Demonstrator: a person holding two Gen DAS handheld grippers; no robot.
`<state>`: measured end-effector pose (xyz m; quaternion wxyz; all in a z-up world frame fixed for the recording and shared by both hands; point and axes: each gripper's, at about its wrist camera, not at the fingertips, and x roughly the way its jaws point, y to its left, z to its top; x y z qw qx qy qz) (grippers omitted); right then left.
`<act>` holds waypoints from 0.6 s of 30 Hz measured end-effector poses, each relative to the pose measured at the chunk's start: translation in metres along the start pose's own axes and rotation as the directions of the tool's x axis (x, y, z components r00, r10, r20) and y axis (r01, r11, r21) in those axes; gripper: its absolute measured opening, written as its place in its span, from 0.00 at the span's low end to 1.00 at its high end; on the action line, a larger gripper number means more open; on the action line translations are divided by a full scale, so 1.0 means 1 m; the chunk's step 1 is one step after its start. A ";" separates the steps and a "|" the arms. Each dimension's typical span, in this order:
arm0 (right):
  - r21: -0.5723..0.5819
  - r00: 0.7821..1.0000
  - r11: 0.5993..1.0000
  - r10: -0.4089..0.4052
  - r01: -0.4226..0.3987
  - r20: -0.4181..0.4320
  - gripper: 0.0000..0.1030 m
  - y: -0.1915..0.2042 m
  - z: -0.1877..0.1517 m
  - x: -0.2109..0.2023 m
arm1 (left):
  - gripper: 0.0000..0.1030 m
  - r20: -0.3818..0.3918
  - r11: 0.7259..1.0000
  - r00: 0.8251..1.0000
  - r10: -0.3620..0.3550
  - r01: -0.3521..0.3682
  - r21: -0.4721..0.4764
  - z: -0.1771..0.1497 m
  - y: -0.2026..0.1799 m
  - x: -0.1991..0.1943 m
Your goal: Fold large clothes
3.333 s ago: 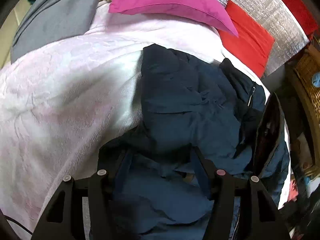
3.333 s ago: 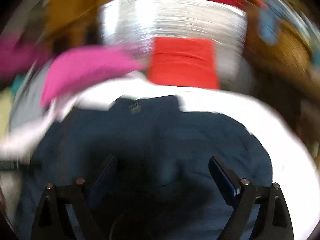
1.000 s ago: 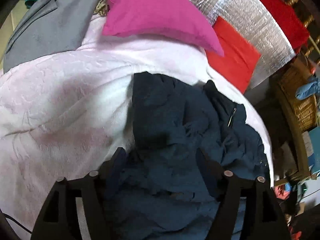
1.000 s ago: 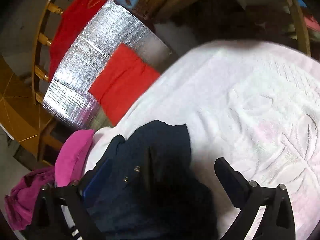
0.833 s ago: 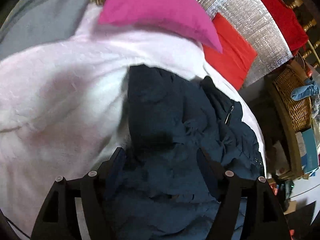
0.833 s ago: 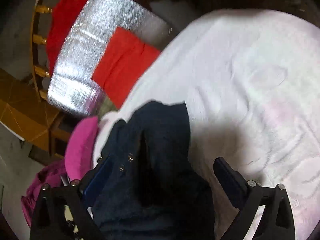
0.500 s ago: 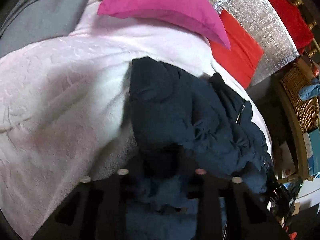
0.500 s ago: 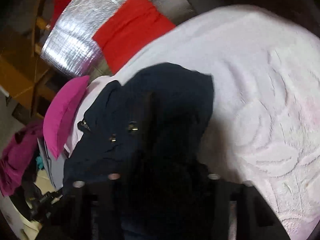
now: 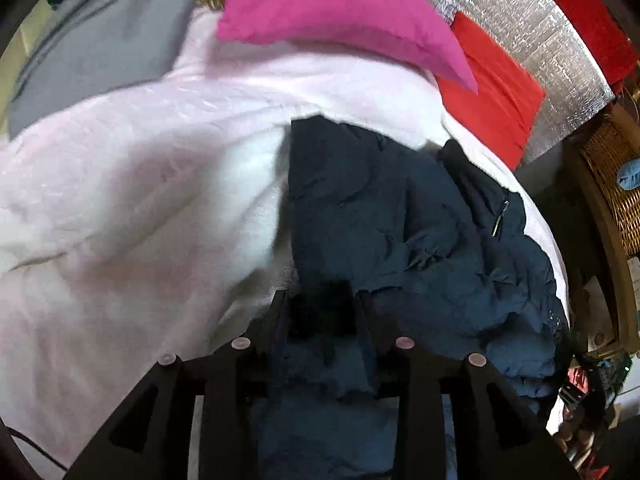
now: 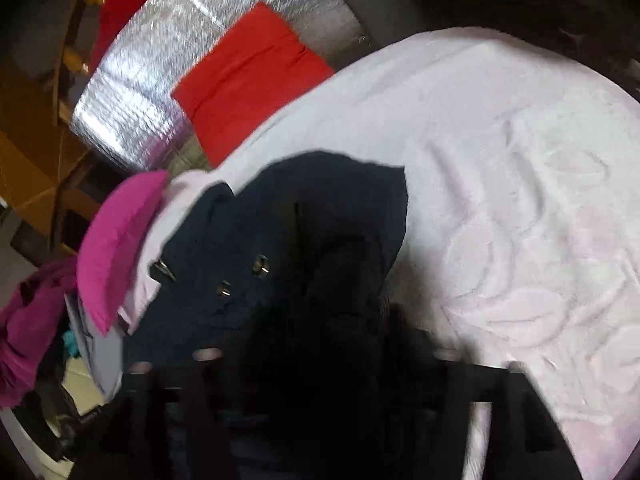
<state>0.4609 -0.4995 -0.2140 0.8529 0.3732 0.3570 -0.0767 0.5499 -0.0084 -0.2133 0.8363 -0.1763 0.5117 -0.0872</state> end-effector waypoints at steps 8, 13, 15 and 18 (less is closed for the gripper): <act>-0.013 0.959 0.960 0.279 -0.280 -0.056 0.73 0.045 -0.026 -0.041 | 0.57 0.044 0.973 0.973 -0.227 0.225 0.043 -0.022 -0.038 -0.047; 0.104 0.899 0.935 0.355 -0.340 -0.257 0.73 0.065 -0.067 -0.002 | 0.64 -0.120 0.953 0.946 -0.302 0.304 -0.004 -0.045 -0.060 -0.016; 0.197 0.876 0.925 0.372 -0.324 -0.307 0.73 0.063 -0.080 0.018 | 0.67 -0.174 0.954 0.938 -0.300 0.292 -0.069 -0.050 -0.057 0.003; 0.291 0.882 0.919 0.353 -0.265 -0.313 0.73 0.053 -0.090 0.040 | 0.68 -0.205 0.951 0.934 -0.291 0.259 -0.167 -0.051 -0.048 0.024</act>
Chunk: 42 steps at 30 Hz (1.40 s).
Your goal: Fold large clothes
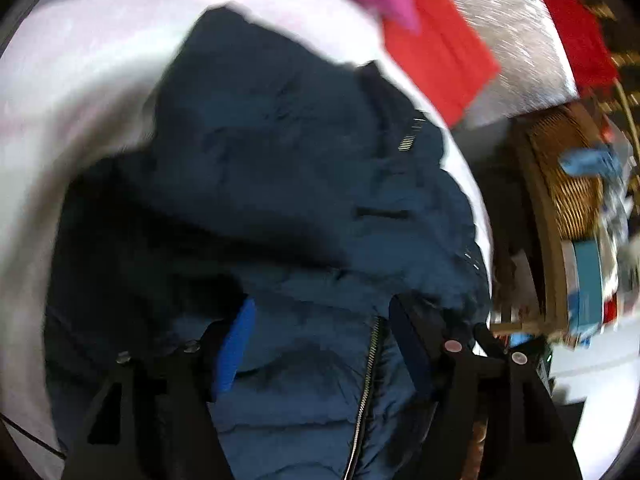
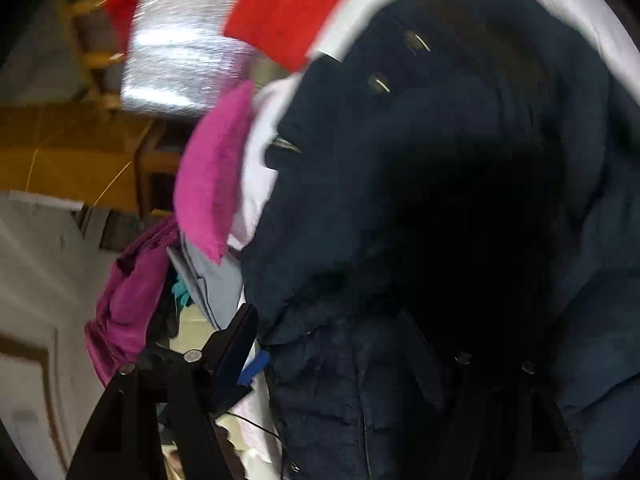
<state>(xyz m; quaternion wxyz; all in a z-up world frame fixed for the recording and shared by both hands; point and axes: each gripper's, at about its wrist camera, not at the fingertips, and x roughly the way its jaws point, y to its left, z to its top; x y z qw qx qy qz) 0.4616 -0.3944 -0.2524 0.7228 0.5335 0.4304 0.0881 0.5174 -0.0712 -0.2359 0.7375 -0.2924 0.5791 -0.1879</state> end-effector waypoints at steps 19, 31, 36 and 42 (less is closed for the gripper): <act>-0.023 0.928 0.999 -0.025 0.037 0.372 0.15 0.006 0.035 -0.026 | 0.22 0.202 0.975 0.973 -0.109 0.145 -0.169 0.032 0.037 0.000; -0.021 0.963 0.997 -0.066 0.074 0.260 0.45 0.005 0.035 -0.028 | 0.49 0.128 0.990 0.984 0.127 -0.119 -0.070 0.019 0.016 0.000; -0.100 0.969 0.984 -0.126 0.149 0.213 0.59 0.015 0.029 -0.044 | 0.62 0.249 0.950 0.937 0.245 -0.283 0.129 -0.008 -0.026 -0.024; -0.279 0.965 0.933 -0.179 0.229 0.192 0.59 0.029 0.005 -0.080 | 0.66 0.468 0.817 0.816 0.339 -0.502 0.284 -0.034 -0.059 -0.047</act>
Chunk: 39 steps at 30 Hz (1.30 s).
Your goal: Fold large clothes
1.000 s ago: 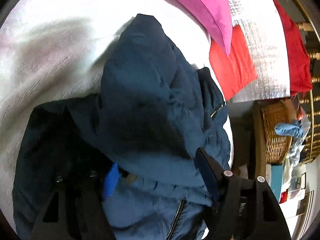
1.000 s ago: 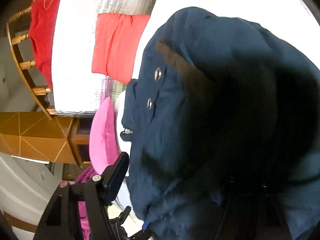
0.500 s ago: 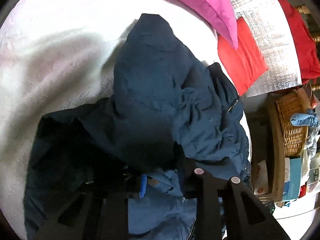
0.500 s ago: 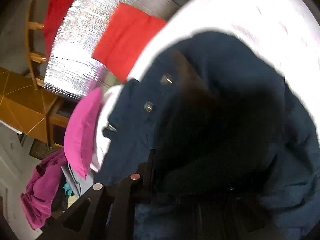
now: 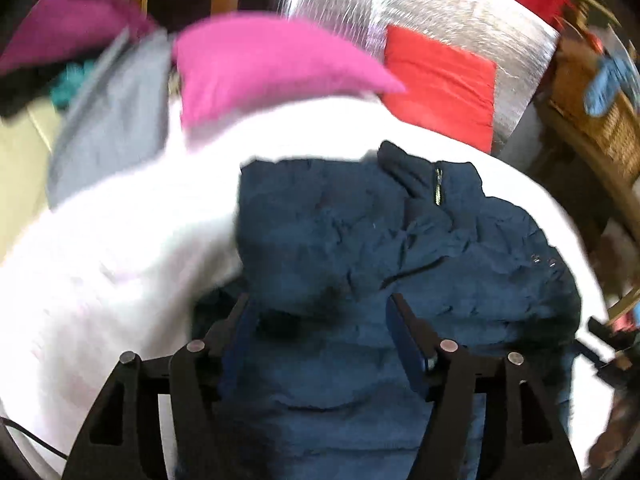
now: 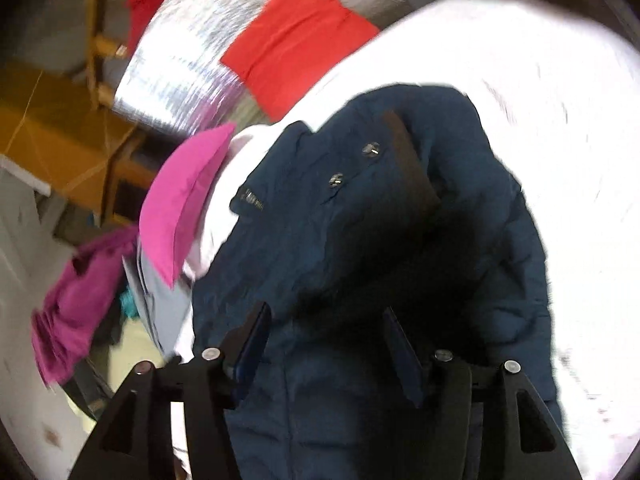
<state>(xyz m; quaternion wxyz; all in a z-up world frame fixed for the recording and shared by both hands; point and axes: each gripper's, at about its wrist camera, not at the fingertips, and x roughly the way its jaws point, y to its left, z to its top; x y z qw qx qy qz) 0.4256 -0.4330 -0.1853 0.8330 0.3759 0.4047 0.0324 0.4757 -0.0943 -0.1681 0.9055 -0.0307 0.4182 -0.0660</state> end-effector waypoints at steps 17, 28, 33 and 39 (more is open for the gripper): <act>0.148 0.954 0.977 -0.186 0.154 0.236 0.64 -0.047 0.033 -0.011 | 0.66 0.094 0.991 0.987 0.128 -0.131 0.029 0.021 0.021 0.004; 0.220 0.938 0.962 -0.219 0.161 0.268 0.77 -0.080 0.049 -0.013 | 0.81 0.051 0.992 0.998 0.035 -0.029 -0.119 0.046 0.081 0.019; 0.239 0.962 0.964 -0.169 0.115 0.217 0.78 -0.093 0.054 0.005 | 0.82 -0.076 0.965 0.996 -0.040 0.019 -0.262 0.046 0.112 0.059; 0.197 0.982 0.975 -0.129 0.101 0.140 0.79 -0.089 0.054 0.032 | 0.82 -0.145 0.957 0.982 -0.119 0.075 -0.279 0.039 0.104 0.091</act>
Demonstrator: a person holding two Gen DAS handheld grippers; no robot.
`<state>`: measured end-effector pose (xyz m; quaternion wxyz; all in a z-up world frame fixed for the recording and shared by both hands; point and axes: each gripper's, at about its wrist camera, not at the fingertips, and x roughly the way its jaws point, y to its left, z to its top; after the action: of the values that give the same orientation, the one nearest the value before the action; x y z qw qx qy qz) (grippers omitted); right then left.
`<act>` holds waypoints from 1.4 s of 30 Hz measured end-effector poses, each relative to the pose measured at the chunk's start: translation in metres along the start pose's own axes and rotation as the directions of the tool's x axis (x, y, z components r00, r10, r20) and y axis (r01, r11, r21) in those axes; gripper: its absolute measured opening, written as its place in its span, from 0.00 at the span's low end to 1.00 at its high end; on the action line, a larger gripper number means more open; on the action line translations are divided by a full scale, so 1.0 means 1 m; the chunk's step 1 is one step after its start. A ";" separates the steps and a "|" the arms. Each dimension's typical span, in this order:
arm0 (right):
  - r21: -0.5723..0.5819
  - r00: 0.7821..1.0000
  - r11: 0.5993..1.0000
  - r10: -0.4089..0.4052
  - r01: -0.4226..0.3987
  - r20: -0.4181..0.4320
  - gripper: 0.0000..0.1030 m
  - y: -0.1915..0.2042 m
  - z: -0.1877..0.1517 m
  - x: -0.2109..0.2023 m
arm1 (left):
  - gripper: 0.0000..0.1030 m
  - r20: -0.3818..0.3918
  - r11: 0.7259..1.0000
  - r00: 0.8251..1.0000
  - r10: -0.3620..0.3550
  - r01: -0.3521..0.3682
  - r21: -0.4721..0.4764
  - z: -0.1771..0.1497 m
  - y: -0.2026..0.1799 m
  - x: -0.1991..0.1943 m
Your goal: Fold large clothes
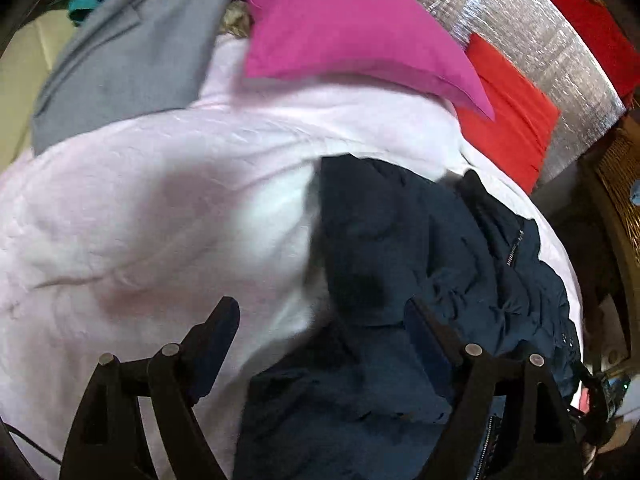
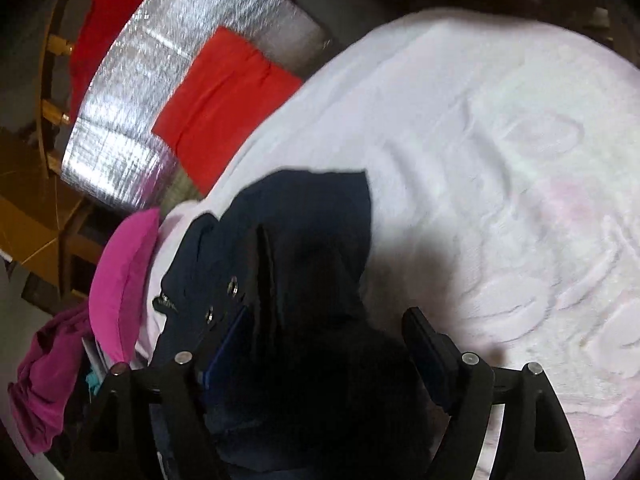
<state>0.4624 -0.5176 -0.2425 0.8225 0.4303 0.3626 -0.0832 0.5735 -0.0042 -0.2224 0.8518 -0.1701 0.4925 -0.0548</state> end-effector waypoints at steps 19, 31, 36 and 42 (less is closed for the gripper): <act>-0.224 0.995 0.971 -0.069 0.083 0.072 0.37 0.042 -0.018 -0.002 | 0.31 -0.072 0.996 0.997 0.035 -0.029 0.081 -0.022 -0.026 0.029; -0.084 0.992 0.996 -0.025 0.035 0.121 0.60 0.033 -0.011 -0.041 | 0.61 0.000 0.997 1.000 0.004 -0.004 0.078 -0.022 -0.030 -0.024; -0.202 0.963 0.970 0.174 -0.132 0.205 0.60 0.067 -0.029 -0.073 | 0.68 0.110 0.976 0.989 -0.097 0.073 0.205 -0.035 -0.068 -0.057; -0.359 0.977 0.918 0.204 -0.170 0.058 0.34 0.112 -0.065 -0.025 | 0.68 0.037 0.960 0.994 -0.101 0.088 0.264 -0.058 -0.096 -0.028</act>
<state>0.4602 -0.4030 -0.1767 0.9066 0.3042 0.2895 0.0417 0.5165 -0.1000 -0.1926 0.8753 -0.0804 0.4508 -0.1557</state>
